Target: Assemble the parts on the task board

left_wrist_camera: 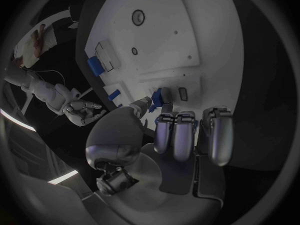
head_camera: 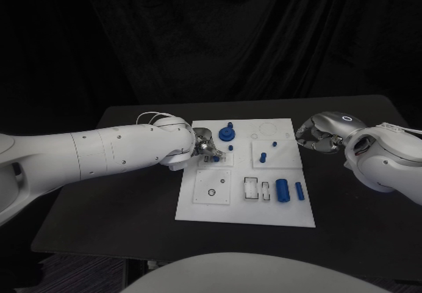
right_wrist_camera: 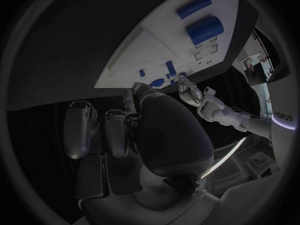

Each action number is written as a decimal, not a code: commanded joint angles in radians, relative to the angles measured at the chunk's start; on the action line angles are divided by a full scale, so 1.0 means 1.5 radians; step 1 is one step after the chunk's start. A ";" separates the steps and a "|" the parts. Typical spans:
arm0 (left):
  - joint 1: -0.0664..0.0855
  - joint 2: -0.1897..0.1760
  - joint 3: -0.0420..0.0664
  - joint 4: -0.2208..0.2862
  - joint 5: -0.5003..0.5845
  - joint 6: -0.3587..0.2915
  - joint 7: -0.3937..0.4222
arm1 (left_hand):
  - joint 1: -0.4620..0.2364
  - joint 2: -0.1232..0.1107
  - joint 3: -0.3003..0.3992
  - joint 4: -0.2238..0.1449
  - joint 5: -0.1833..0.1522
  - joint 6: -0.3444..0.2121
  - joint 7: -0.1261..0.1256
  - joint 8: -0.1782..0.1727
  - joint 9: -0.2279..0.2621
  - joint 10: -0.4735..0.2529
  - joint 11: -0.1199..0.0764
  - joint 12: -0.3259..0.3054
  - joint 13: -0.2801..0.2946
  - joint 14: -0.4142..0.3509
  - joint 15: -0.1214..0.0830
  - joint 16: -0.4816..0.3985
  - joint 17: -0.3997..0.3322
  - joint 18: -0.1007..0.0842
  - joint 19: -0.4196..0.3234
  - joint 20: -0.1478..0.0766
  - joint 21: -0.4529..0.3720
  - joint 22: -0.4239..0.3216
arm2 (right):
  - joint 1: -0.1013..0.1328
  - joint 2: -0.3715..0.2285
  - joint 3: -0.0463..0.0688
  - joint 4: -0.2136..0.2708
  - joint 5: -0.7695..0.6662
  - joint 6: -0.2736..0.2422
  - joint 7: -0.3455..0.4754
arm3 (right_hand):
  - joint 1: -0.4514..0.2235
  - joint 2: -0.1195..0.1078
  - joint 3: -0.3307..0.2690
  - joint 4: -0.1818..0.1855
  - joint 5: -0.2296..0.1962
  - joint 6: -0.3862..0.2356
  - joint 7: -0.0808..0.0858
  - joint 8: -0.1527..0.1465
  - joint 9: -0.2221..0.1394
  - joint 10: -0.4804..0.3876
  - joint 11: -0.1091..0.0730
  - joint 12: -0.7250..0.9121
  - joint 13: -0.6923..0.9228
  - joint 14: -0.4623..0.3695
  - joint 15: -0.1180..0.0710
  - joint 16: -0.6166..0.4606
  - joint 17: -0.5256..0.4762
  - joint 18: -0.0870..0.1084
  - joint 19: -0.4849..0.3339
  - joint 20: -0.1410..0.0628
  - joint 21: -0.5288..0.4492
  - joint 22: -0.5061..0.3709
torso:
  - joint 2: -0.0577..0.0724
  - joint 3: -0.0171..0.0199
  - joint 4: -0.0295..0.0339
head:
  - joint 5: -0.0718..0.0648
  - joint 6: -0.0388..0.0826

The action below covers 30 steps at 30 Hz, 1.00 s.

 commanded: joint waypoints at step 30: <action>-0.007 -0.009 -0.004 -0.002 0.003 -0.039 0.032 | 0.016 0.021 -0.095 0.060 -0.017 0.019 -0.008 0.021 0.087 0.072 -0.004 0.002 0.175 0.069 -0.001 0.004 0.176 -0.001 0.005 0.001 -0.003 0.086 | -0.002 -0.005 0.000 0.004 -0.004 0.011 -0.017 | 0.003 0.002 0.003 0.000 0.002 -0.002 0.001 -0.003 -0.001 0.059 0.006 -0.003 0.165 0.058 0.005 -0.003 0.130 0.014 0.011 0.005 -0.004 0.128 | 0.000 -0.0001 -0.0002 | 0.001 0.000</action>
